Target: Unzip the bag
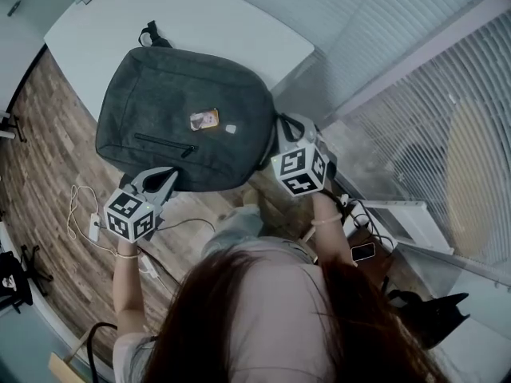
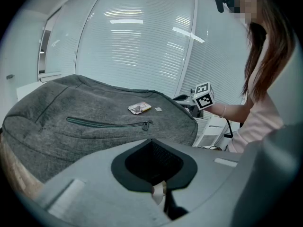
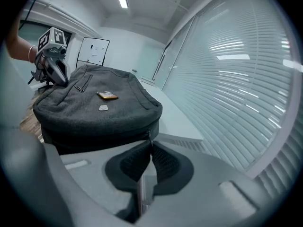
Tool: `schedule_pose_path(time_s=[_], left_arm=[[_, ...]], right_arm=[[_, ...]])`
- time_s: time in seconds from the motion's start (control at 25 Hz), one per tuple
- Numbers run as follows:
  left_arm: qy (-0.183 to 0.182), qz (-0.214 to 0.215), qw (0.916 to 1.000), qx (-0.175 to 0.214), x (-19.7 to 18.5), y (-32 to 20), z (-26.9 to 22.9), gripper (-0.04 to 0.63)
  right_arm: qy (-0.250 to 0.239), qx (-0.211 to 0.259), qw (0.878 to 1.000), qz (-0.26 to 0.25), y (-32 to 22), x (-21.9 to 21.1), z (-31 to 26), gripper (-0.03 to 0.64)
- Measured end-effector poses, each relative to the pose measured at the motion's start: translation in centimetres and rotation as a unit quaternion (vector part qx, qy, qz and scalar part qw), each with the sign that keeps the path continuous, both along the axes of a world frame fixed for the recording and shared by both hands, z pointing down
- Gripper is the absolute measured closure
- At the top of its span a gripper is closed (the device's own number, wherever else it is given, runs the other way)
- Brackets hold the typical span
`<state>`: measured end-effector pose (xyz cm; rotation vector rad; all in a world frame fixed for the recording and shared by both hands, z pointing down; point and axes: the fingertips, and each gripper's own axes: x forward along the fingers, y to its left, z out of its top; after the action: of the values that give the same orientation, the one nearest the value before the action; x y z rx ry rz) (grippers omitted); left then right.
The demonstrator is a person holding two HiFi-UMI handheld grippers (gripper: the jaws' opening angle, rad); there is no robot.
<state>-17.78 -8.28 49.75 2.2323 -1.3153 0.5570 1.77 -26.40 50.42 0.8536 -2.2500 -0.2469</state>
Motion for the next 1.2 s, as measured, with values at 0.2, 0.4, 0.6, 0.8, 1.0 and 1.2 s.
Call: schedule_pose_path(time_s=[0.2,0.4,0.6,0.8,1.0,1.2], left_arm=[[0.004,0.001,1.0,-0.004,-0.1,-0.1,-0.1,0.588],[0.014,0.006,0.9998,-0.014,0.0,-0.1,-0.2,0.588],[0.019,0.011,0.9995,-0.022,0.0,-0.2,-0.2,0.588],[0.02,0.017,0.9994,-0.024,0.1,-0.2,-0.1,0.588],[0.022,0.027,0.999,-0.029,0.2,-0.1,0.0,0.588],[0.021,0.032,0.9987,-0.034,0.2,0.0,0.0,0.588]], right_arm=[[0.004,0.001,1.0,-0.013,-1.1,-0.4,-0.1,0.603],[0.007,0.001,1.0,-0.03,-2.1,-0.8,-0.2,0.601],[0.011,0.005,0.999,-0.047,-3.0,-1.2,-0.3,0.601],[0.018,0.01,0.998,-0.062,-3.7,-1.5,-0.3,0.598],[0.021,0.006,0.997,-0.08,-4.4,-2.0,-0.5,0.597],[0.018,-0.005,0.995,-0.102,-5.1,-2.5,-0.4,0.597]])
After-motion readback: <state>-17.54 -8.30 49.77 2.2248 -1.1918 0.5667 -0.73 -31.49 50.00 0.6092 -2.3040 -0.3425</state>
